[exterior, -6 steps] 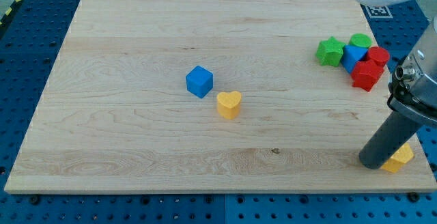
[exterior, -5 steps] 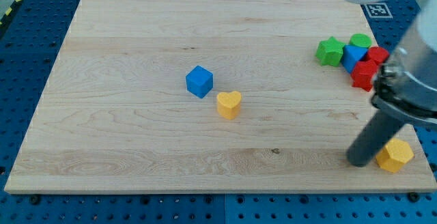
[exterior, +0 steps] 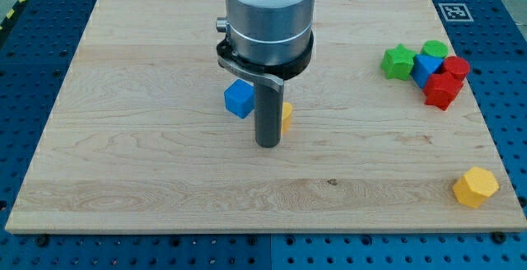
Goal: Move the yellow heart into the yellow hexagon
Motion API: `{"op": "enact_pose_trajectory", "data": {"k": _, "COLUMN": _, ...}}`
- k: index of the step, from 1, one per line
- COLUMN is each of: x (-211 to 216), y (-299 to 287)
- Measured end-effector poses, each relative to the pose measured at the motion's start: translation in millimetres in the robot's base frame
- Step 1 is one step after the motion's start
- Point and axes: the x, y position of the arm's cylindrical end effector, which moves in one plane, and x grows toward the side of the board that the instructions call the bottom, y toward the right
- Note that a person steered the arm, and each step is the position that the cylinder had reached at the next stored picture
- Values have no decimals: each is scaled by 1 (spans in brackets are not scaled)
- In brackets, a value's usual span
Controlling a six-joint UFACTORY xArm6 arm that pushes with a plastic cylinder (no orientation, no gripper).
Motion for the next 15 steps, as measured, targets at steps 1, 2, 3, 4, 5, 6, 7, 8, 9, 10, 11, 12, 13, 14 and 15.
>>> {"op": "enact_pose_trajectory", "data": {"k": 1, "x": -14, "y": -2}}
{"op": "enact_pose_trajectory", "data": {"k": 2, "x": -19, "y": -27}}
{"op": "enact_pose_trajectory", "data": {"k": 3, "x": -53, "y": -27}}
{"op": "enact_pose_trajectory", "data": {"k": 4, "x": -49, "y": 33}}
{"op": "enact_pose_trajectory", "data": {"k": 5, "x": -10, "y": 123}}
{"op": "enact_pose_trajectory", "data": {"k": 6, "x": 13, "y": 184}}
{"op": "enact_pose_trajectory", "data": {"k": 7, "x": 11, "y": 182}}
{"op": "enact_pose_trajectory", "data": {"k": 8, "x": 0, "y": 155}}
{"op": "enact_pose_trajectory", "data": {"k": 9, "x": 4, "y": 147}}
{"op": "enact_pose_trajectory", "data": {"k": 10, "x": 29, "y": 173}}
{"op": "enact_pose_trajectory", "data": {"k": 11, "x": 39, "y": 184}}
{"op": "enact_pose_trajectory", "data": {"k": 12, "x": 36, "y": 161}}
{"op": "enact_pose_trajectory", "data": {"k": 13, "x": 37, "y": 128}}
{"op": "enact_pose_trajectory", "data": {"k": 14, "x": 60, "y": 132}}
{"op": "enact_pose_trajectory", "data": {"k": 15, "x": 70, "y": 147}}
